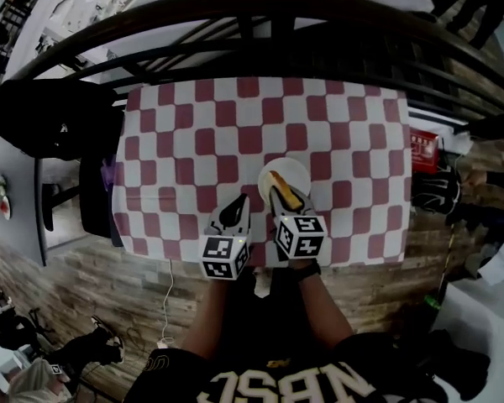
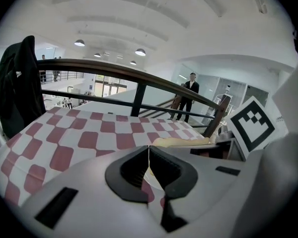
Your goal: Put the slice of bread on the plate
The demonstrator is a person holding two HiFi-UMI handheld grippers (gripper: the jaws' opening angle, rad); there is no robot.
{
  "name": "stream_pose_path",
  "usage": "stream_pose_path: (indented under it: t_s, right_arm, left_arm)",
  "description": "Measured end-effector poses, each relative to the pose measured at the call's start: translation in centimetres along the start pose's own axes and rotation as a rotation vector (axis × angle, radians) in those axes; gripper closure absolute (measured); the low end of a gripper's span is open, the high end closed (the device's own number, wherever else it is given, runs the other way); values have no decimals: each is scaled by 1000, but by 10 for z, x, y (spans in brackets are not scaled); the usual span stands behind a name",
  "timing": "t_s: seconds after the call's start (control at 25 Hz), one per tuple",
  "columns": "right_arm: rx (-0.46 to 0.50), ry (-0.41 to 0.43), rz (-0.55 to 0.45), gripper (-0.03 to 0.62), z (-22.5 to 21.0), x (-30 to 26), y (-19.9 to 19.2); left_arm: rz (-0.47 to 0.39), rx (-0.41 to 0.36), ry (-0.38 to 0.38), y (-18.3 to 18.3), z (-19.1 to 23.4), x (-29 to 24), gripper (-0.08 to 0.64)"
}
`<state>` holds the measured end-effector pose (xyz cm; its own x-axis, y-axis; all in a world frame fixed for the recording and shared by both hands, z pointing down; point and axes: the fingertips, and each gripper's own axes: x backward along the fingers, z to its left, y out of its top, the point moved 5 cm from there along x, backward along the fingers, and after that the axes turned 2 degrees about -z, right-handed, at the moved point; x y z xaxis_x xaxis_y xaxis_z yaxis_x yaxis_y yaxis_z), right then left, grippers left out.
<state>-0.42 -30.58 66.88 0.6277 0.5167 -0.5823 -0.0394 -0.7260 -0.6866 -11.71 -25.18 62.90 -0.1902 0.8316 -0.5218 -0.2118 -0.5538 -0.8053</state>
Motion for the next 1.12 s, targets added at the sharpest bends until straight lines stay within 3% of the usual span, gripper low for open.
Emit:
stream_pose_path:
  t_s: [0.12,0.28,0.52,0.72,1.12]
  right_arm:
    - [-43,21,-22,488,-6,-14,5]
    - [-68,35,25,488,-12,-31,-2]
    - [36,-31,52,476,-26,-36,-2]
    - [172,-128,71,394,-41,-35,0]
    - [285,-270,119,212,-77,-36,-1]
  left_arm:
    - [2,23,30,-4,4,1,535]
    - [4,30,47,-7,3,5,535]
    - [4,23,67,-7,3,7,535]
    - [10,22,75,-7,6,5,535]
    - [17,2,40,-5,1,2,534]
